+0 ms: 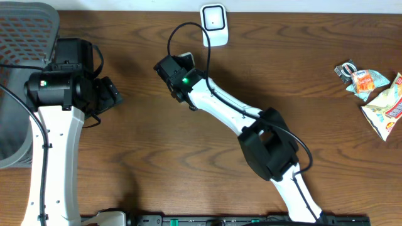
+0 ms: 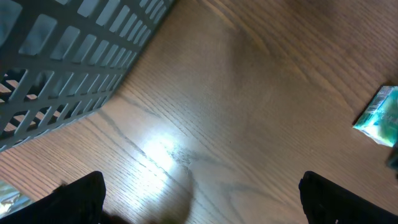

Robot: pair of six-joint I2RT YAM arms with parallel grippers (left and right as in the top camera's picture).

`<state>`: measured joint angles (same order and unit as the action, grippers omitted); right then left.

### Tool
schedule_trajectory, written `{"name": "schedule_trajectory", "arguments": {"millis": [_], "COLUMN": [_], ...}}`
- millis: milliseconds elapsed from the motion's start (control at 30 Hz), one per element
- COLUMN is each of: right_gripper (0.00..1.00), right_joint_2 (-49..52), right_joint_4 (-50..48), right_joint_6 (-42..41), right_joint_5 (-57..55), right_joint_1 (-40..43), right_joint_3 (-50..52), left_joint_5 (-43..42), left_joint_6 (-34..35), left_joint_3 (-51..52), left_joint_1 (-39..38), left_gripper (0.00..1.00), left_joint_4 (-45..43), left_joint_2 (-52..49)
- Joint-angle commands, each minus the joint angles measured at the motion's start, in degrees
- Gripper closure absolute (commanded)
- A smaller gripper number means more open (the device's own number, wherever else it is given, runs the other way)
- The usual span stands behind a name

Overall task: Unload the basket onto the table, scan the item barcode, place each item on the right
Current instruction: 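Grasp the teal Kleenex pack with the right gripper, then lift the teal Kleenex pack up toward the scanner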

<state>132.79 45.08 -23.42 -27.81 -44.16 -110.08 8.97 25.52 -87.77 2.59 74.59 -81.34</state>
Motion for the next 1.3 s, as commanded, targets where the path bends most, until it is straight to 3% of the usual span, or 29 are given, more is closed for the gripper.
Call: {"name": "schedule_trajectory", "arguments": {"millis": [0,133,300,467,900,1267], "right_gripper": [0.31,0.13,0.07,0.16,0.19,0.43], "right_joint_2": [-4.57,-4.79,-4.76,-4.20,4.63,6.32], "right_joint_4": [0.15,-0.20,-2.34,-5.51,-12.50,-12.76], "right_joint_6": [0.28,0.20,0.09,0.11,1.33,3.15], "right_joint_5": [-1.81,-1.22,3.39,9.51,12.26,6.01], "right_joint_1": [0.13,-0.02,-0.02,-0.20,-0.31,-1.55], "right_joint_3": [0.24,0.24,0.24,0.28,0.28,0.28], "left_joint_5": [0.55,0.55,0.55,0.55,0.55,0.55], "left_joint_6": [0.50,0.52,0.52,0.52,0.52,0.52], "left_joint_3": [-0.22,-0.22,-0.22,-0.22,-0.22,-0.22], "left_joint_1": [0.24,0.24,0.24,0.24,0.24,0.24], "left_gripper": [0.02,0.02,0.02,0.02,0.02,0.02], "left_joint_4": [0.17,0.17,0.17,0.17,0.17,0.17], "left_joint_2": [-0.24,-0.24,-0.24,-0.24,-0.24,-0.24]}}
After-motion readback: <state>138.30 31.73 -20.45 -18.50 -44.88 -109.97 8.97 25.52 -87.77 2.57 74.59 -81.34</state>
